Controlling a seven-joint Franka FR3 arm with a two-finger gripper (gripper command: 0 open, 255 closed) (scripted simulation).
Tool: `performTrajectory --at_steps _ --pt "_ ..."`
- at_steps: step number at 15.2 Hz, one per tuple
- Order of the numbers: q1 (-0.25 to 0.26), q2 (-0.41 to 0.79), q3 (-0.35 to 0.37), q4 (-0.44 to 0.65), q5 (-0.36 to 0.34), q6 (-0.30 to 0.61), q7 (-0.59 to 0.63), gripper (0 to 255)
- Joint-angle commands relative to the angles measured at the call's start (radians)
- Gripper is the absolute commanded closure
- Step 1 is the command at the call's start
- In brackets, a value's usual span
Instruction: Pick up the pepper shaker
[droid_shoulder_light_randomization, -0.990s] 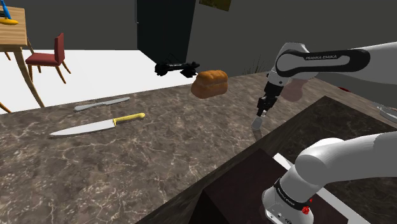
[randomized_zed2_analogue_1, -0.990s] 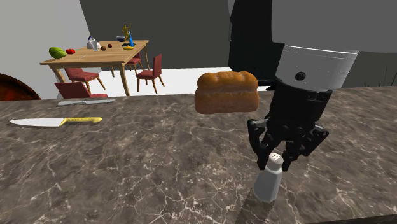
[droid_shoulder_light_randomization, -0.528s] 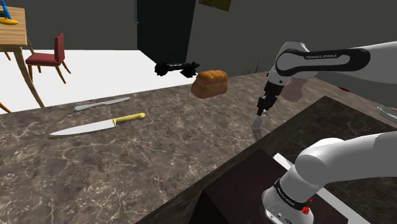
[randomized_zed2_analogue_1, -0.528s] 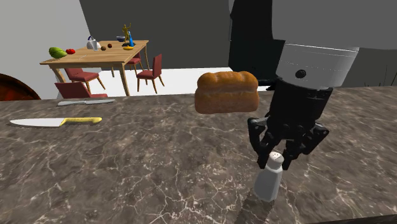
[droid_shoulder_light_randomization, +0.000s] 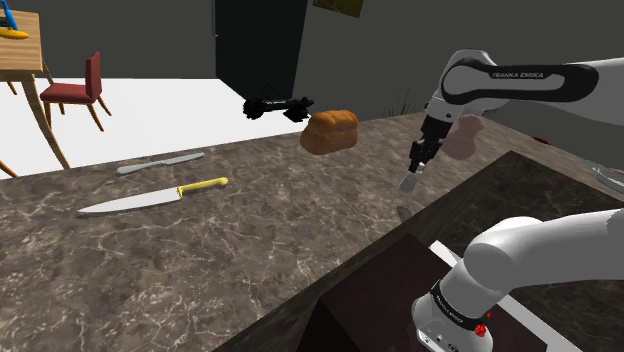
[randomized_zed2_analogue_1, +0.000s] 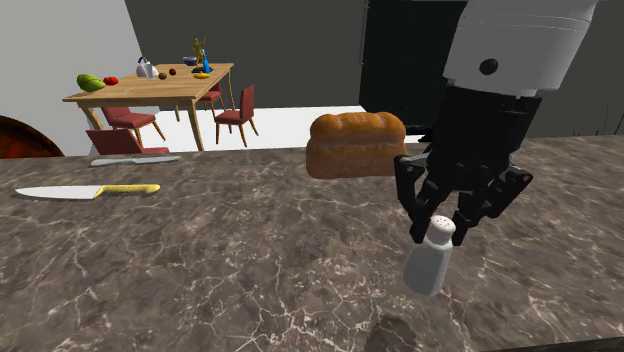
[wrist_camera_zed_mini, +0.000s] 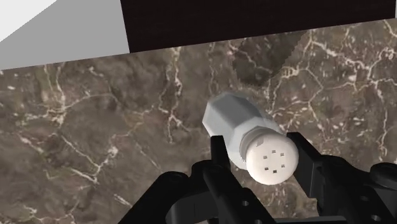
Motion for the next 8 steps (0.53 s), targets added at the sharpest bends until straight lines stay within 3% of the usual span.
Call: performTrajectory --at_steps 1,8 --pt "0.0 -0.004 0.002 0.026 0.001 -0.03 0.0 255" --pt "0.003 -0.009 0.01 0.091 0.007 -0.1 0.003 255"
